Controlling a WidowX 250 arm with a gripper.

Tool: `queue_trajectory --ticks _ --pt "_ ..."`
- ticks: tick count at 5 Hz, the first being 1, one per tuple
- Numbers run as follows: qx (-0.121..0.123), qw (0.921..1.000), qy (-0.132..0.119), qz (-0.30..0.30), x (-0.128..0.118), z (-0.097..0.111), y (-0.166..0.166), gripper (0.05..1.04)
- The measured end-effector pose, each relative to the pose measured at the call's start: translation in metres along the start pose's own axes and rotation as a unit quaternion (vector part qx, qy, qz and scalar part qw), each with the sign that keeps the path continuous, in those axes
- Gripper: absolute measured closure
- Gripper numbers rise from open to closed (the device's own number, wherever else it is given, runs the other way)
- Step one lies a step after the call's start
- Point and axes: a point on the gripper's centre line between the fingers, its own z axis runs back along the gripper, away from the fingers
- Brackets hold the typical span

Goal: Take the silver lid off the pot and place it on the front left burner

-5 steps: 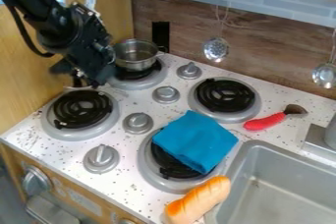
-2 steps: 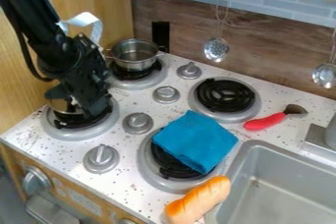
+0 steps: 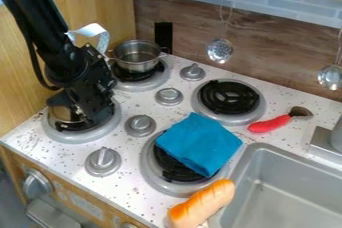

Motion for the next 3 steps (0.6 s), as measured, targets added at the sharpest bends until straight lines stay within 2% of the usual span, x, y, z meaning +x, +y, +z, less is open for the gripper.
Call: queue_trajectory --ticks 1,2,3 --pt "0.003 1.0 0.0 -0.003 0.0 0.0 0.001 0.703" --pt "0.012 0.9999 0.006 0.001 0.003 0.003 0.003 0.424" --pt "0.002 0.9998 0.001 0.022 0.027 0.017 0.0 0.139"
